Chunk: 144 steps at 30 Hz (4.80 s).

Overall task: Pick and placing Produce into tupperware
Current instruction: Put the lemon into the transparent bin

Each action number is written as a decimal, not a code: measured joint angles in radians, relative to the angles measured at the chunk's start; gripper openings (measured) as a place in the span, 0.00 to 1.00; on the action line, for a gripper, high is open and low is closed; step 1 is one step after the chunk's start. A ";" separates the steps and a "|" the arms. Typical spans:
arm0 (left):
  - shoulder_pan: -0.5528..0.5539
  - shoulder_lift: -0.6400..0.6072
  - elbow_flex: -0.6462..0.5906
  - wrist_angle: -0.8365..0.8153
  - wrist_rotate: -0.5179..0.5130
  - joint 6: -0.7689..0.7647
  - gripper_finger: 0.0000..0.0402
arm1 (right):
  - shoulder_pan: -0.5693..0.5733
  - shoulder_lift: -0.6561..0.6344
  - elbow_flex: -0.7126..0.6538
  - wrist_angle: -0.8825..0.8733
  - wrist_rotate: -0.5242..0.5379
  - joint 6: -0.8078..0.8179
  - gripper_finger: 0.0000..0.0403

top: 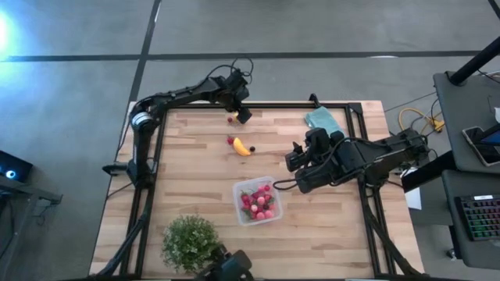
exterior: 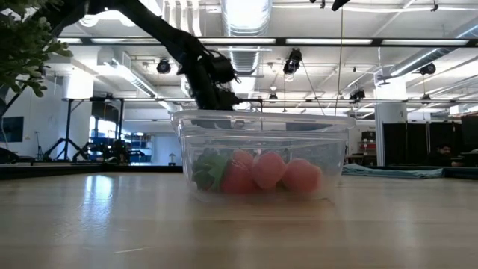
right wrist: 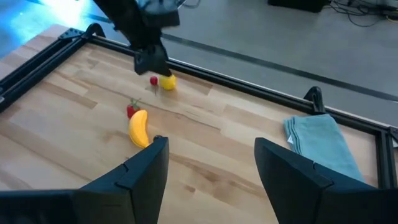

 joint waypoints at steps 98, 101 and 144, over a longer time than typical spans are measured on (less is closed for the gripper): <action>0.021 0.122 -0.054 0.114 -0.007 0.621 0.47 | 0.127 0.001 -0.011 -0.007 -0.080 0.103 0.57; 0.021 0.122 -0.052 0.108 -0.003 0.538 0.48 | 0.127 0.001 -0.011 -0.006 -0.080 0.103 0.57; -0.730 -0.237 -0.289 0.074 0.039 -0.025 0.49 | 0.296 0.001 -0.056 0.015 -0.185 0.302 0.57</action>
